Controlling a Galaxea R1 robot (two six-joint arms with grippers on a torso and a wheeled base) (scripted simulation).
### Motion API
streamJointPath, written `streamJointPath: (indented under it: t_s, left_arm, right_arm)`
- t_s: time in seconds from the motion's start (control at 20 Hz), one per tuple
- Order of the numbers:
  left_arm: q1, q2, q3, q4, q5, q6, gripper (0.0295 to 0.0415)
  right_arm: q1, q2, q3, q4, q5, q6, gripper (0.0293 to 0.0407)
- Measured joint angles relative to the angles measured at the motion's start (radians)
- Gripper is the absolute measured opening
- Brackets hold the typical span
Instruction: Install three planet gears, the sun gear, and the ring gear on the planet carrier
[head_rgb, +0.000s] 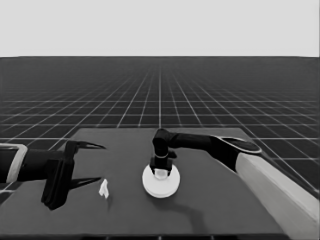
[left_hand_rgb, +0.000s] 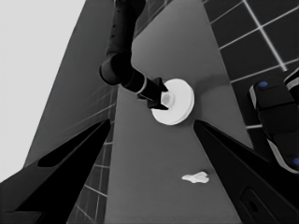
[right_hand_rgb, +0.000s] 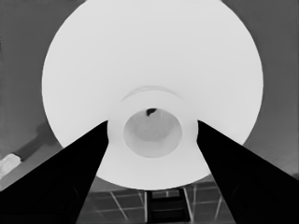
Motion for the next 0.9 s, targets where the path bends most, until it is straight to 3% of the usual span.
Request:
streamJointPath:
  t_s: [0.9]
  left_arm:
    - [0.0,0.0,0.0,0.0,0.0,0.0,0.0385]
  right_arm:
    - [0.0,0.0,0.0,0.0,0.0,0.157,0.0348]
